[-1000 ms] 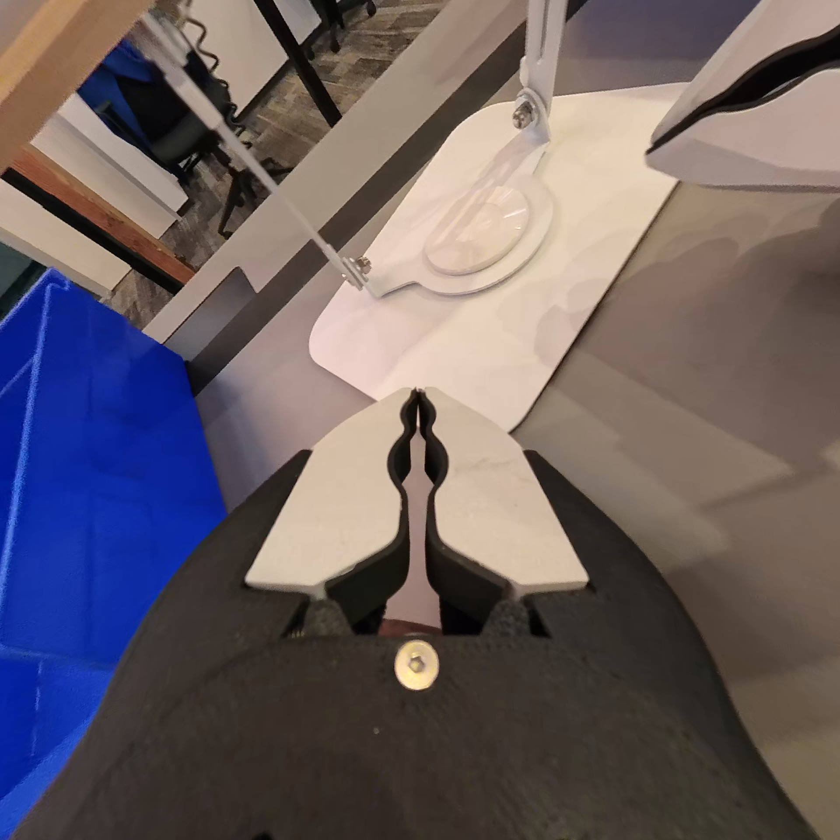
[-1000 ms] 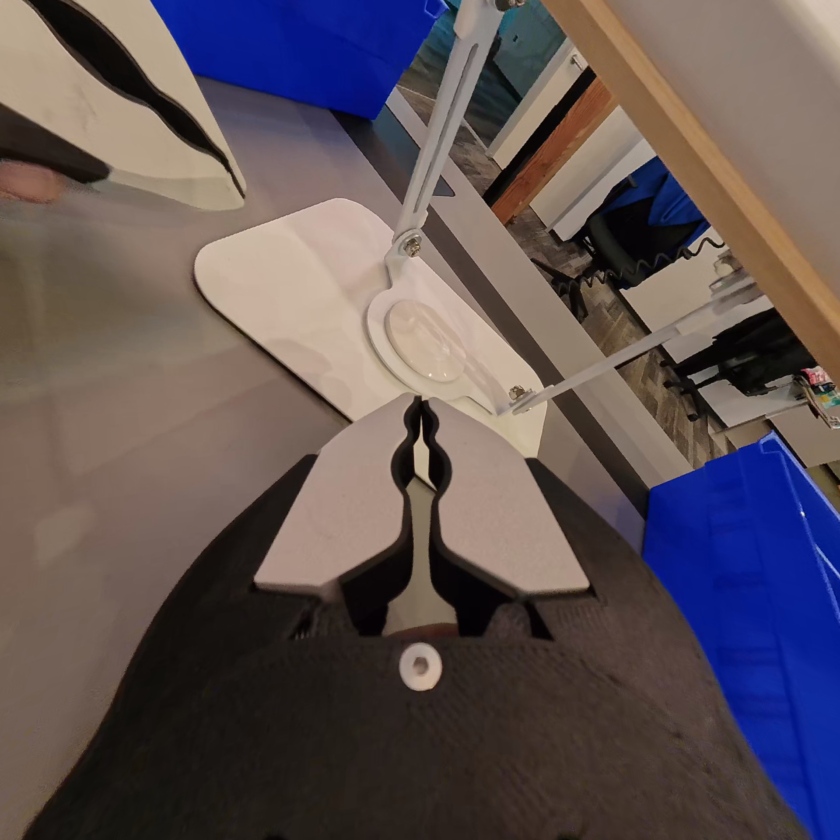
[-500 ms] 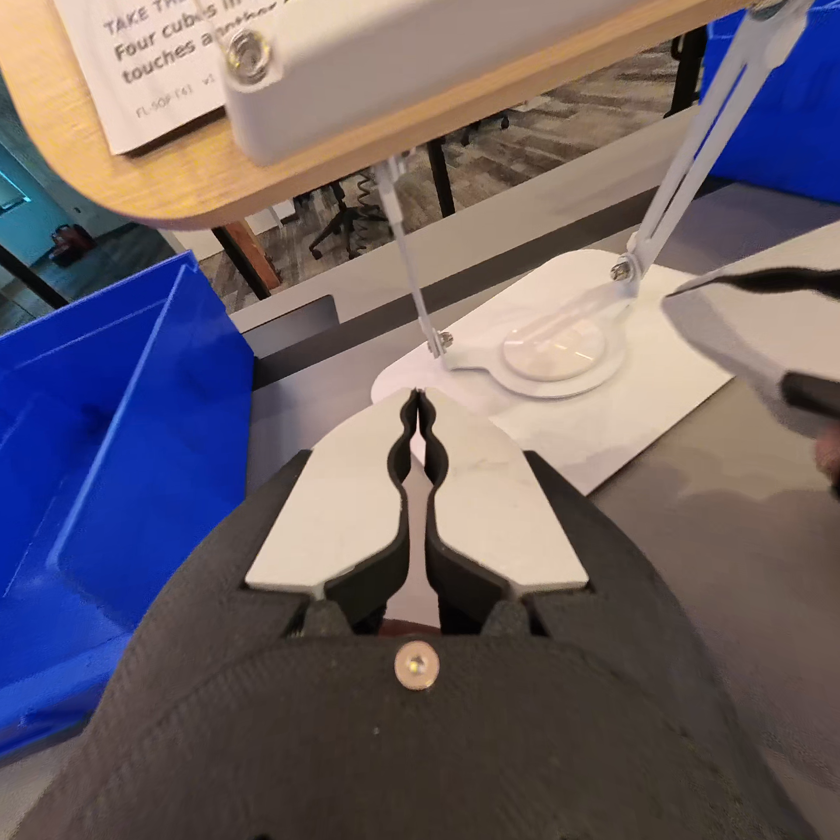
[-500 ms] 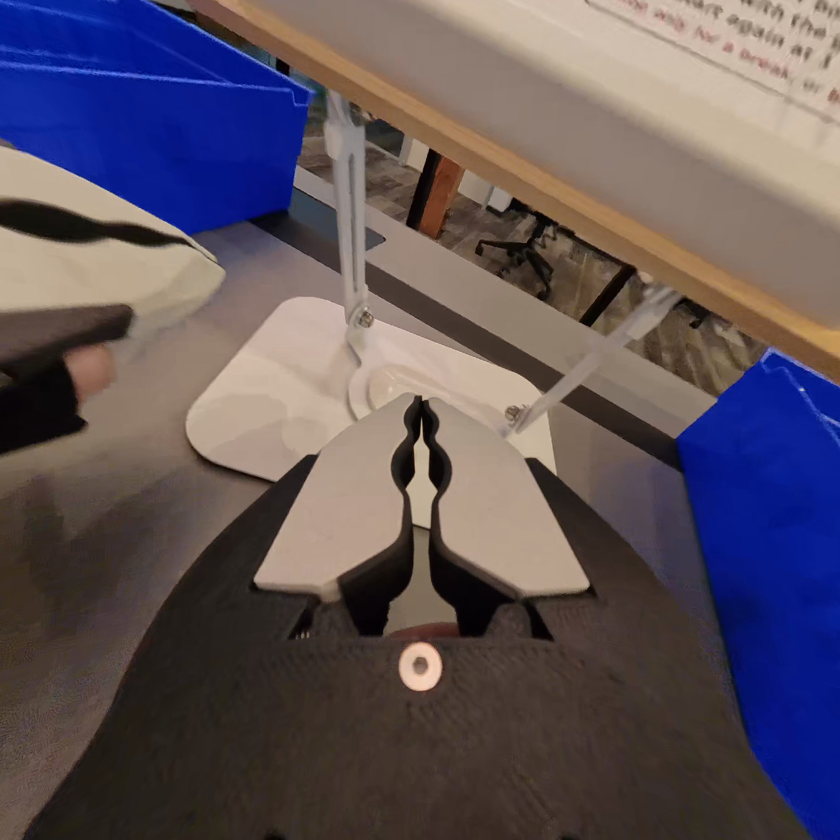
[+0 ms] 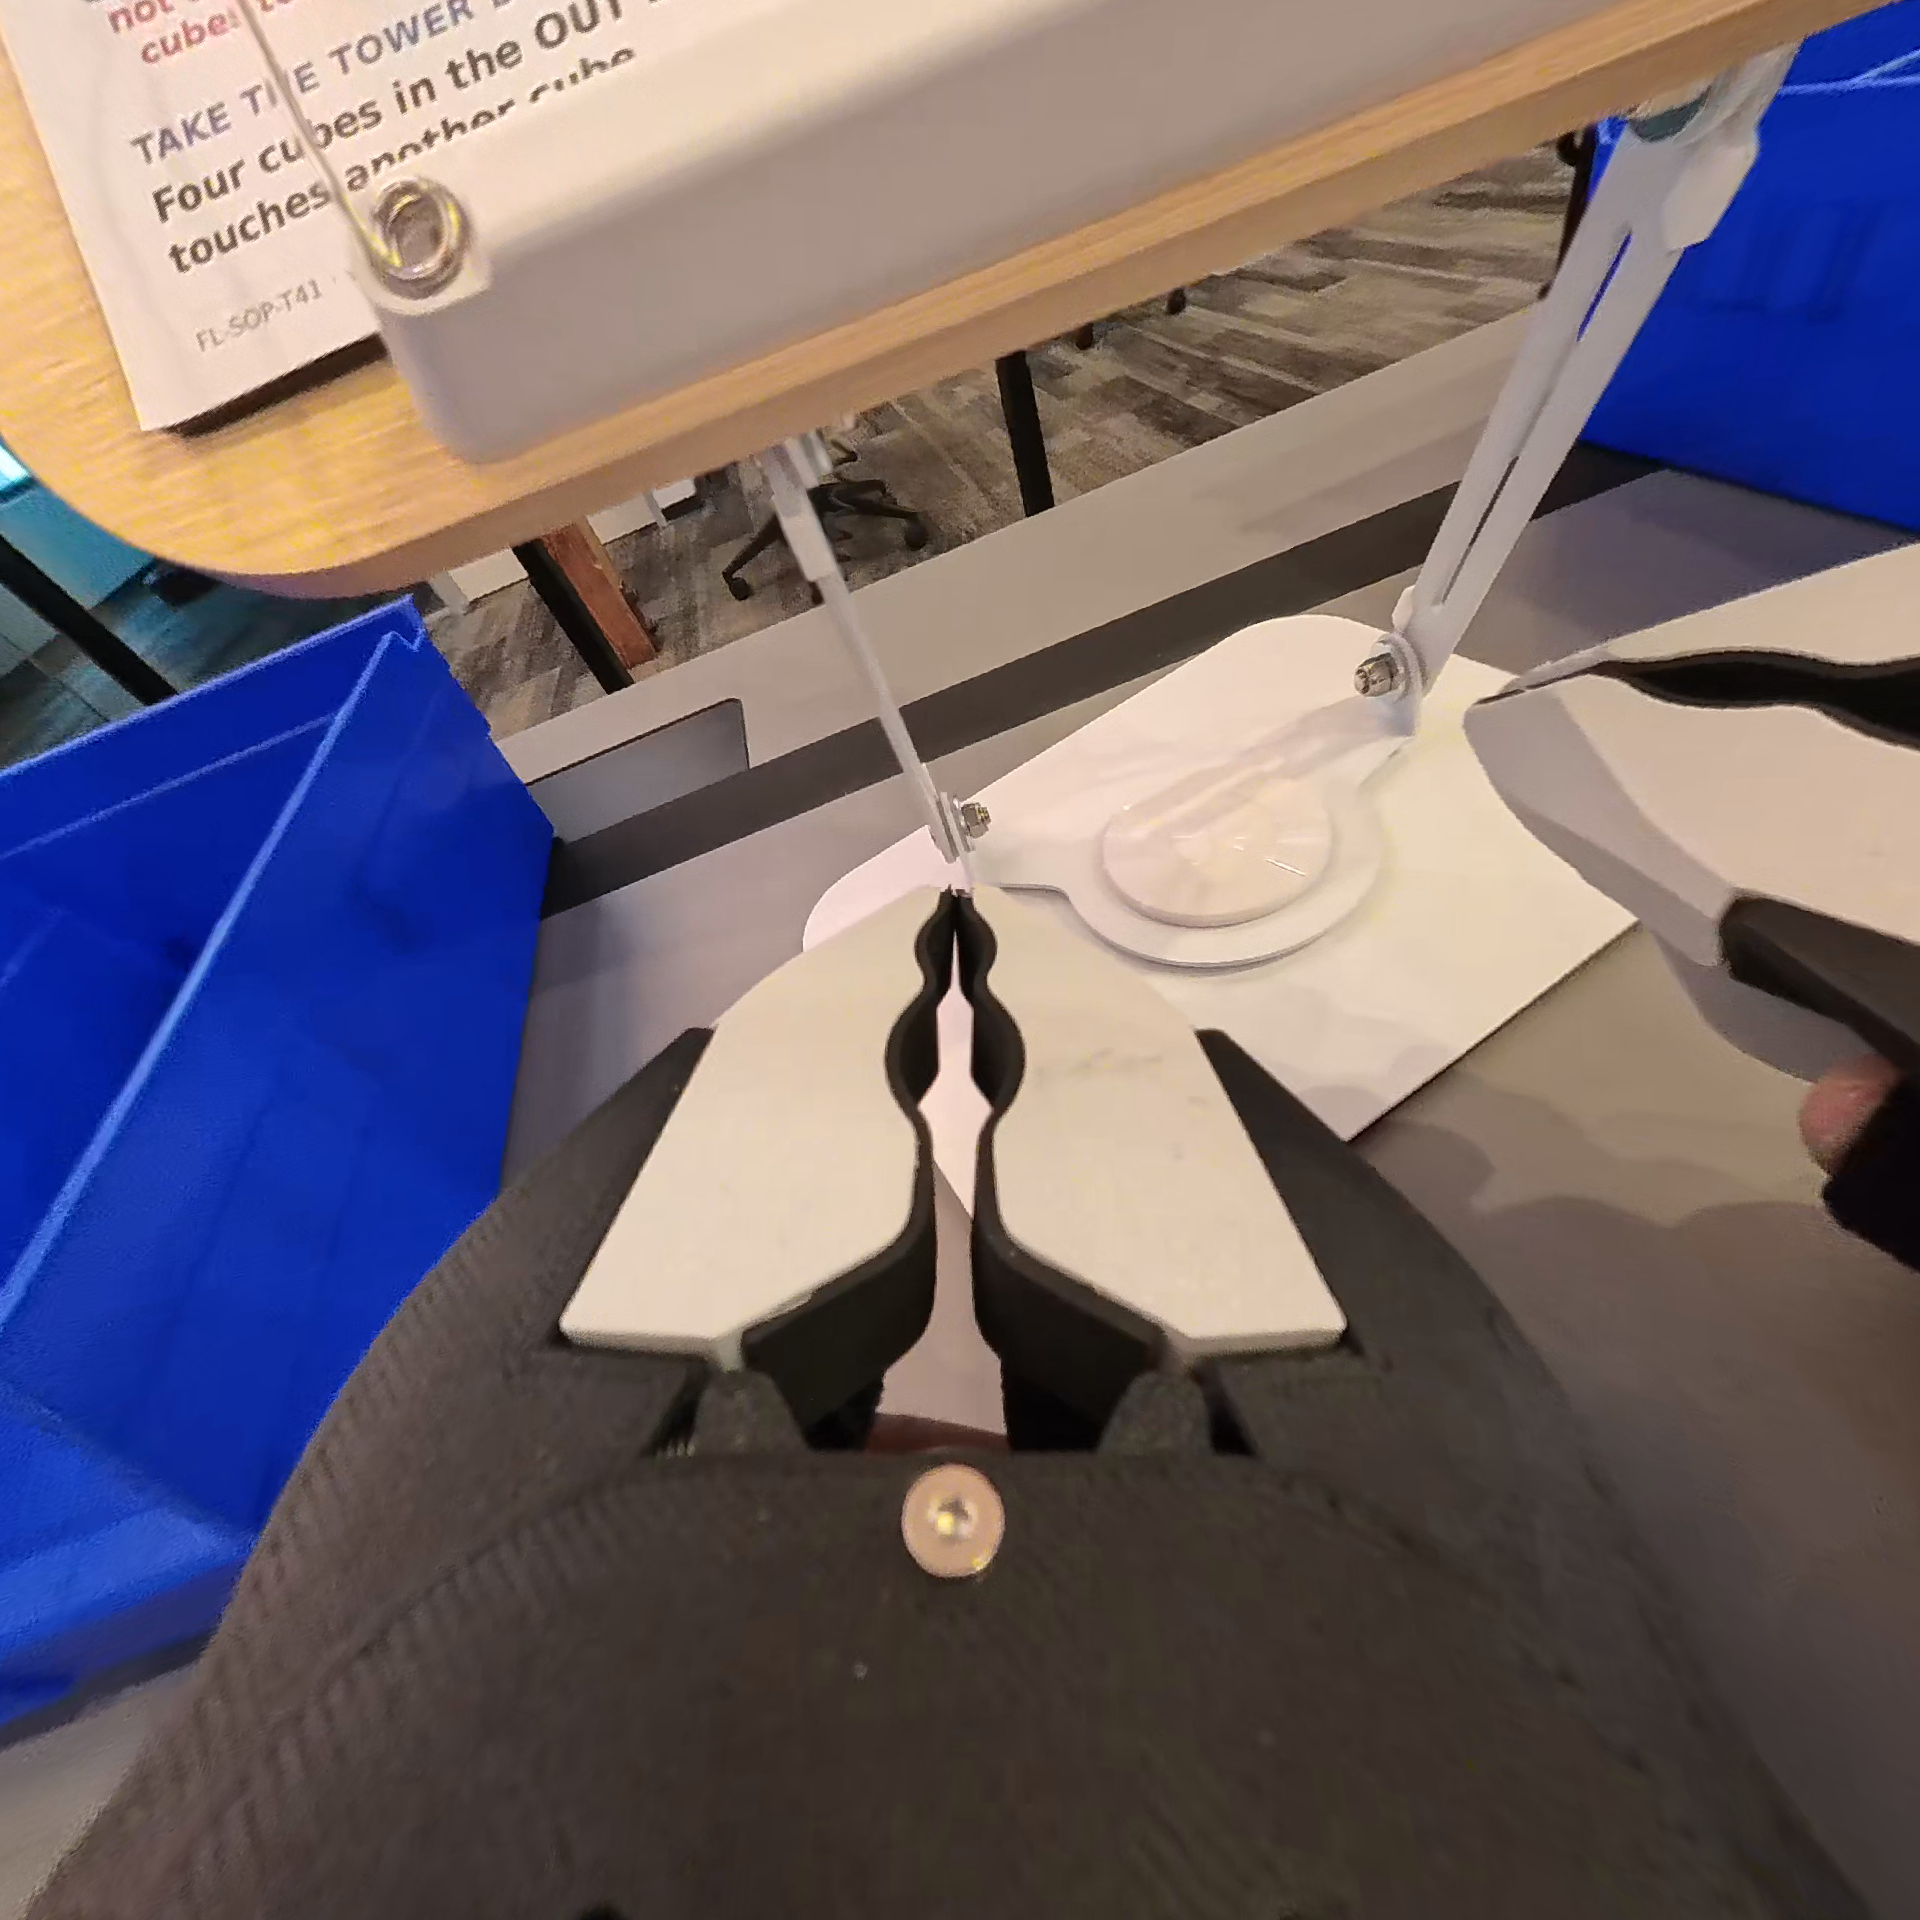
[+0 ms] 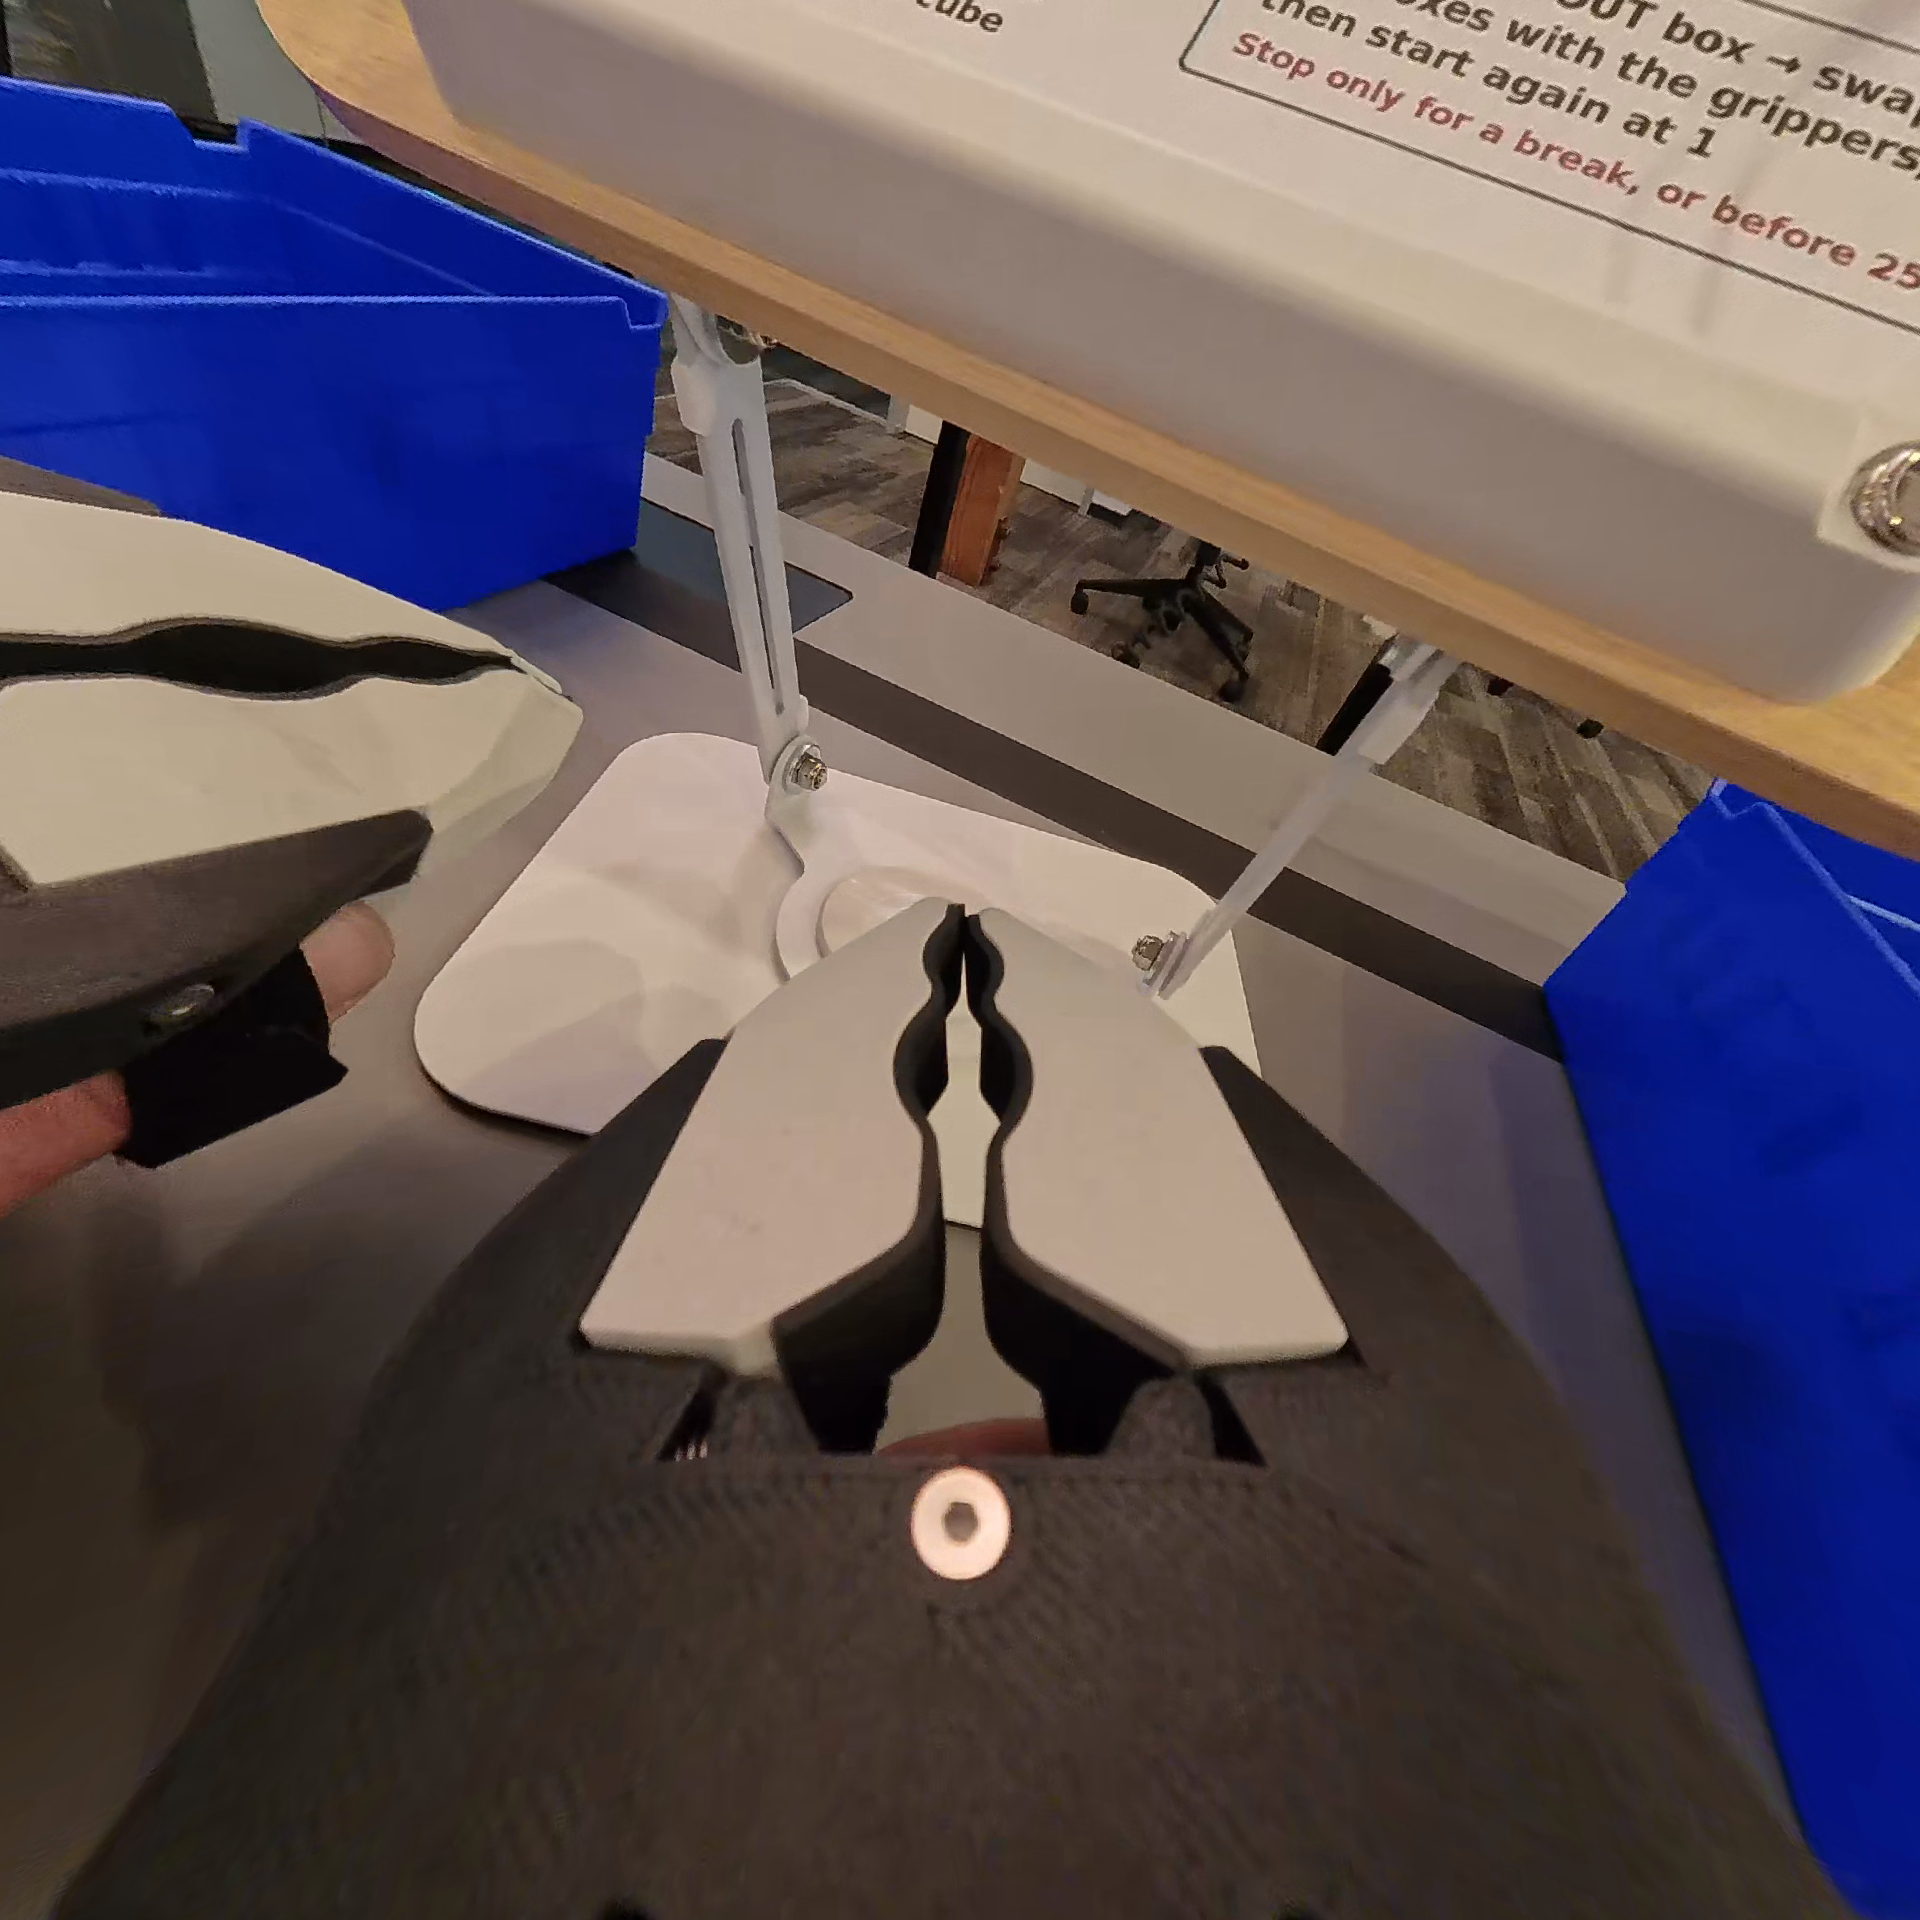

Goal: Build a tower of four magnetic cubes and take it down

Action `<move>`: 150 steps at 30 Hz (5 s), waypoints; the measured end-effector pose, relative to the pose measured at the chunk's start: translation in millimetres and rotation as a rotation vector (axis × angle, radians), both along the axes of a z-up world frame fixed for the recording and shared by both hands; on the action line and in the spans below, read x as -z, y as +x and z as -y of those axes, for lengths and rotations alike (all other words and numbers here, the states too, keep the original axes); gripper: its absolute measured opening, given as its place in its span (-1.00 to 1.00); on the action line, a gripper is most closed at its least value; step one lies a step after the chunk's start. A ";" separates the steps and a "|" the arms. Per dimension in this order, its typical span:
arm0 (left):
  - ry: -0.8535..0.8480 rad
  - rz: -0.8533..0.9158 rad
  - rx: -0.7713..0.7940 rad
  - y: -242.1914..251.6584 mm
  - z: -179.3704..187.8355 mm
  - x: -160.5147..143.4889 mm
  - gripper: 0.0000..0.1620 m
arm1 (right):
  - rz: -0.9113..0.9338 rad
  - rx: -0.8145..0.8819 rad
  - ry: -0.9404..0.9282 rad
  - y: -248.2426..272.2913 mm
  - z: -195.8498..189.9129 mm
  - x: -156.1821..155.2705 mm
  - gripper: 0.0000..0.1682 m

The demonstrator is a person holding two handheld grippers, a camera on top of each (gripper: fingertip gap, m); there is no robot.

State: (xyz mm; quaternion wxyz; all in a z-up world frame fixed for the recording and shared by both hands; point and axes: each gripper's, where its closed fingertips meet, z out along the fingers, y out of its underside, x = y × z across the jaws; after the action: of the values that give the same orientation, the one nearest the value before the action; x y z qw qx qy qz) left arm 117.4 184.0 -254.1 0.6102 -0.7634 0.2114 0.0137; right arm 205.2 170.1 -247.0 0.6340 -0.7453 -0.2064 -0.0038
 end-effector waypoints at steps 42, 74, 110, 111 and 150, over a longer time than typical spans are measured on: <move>-0.010 -0.034 0.026 2.4 3.1 2.9 -1.00 | 0.034 -0.021 0.002 -3.6 1.2 2.2 -1.00; 0.034 -0.019 0.036 -15.9 19.8 -3.3 -0.80 | 0.057 -0.015 0.034 24.3 20.3 -3.3 -0.69; -0.092 0.162 -0.238 -136.1 -5.8 7.0 -0.49 | -0.049 0.306 -0.050 192.4 26.4 4.2 -0.61; -0.090 0.167 -0.241 -137.1 -5.9 6.7 -0.53 | -0.047 0.308 -0.049 192.8 26.4 4.1 -0.63; -0.013 0.138 -0.244 -154.2 15.6 -4.4 -0.97 | -0.068 0.305 -0.038 205.8 36.6 1.0 -0.95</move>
State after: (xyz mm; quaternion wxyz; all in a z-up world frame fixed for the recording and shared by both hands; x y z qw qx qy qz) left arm -36.8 168.4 -249.7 0.6123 -0.7864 0.0747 0.0340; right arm 411.1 133.4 -248.0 0.6183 -0.7797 -0.0693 -0.0708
